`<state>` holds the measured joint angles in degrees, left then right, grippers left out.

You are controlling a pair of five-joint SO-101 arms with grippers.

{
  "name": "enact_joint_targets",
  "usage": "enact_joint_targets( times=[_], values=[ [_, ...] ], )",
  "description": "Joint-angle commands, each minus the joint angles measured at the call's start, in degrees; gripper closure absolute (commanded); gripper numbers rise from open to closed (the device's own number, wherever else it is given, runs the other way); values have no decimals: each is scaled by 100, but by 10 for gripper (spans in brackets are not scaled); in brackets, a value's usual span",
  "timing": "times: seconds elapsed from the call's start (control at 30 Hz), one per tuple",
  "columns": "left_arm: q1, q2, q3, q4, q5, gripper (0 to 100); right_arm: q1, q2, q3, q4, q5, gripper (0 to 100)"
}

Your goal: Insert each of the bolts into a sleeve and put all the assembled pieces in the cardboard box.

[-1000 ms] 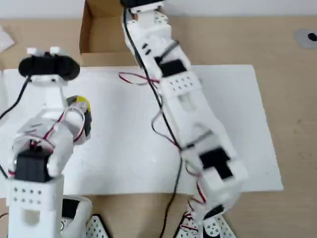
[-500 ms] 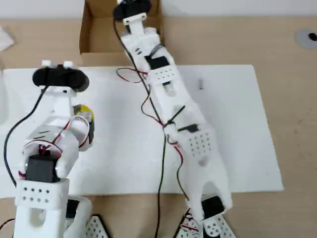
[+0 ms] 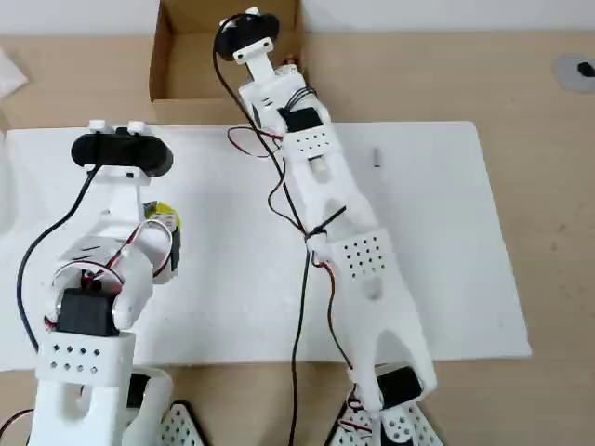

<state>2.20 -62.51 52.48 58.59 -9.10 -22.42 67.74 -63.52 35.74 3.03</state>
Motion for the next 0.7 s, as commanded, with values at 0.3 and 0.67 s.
enact_joint_targets(
  times=[0.3,0.67],
  values=[
    [-62,-75,-18,-79,-26,994,-84,40,-1182,862,44,716],
    [-70,-84,-158,281,-299,996,-48,-40,-3310,2875,-114,776]
  ],
)
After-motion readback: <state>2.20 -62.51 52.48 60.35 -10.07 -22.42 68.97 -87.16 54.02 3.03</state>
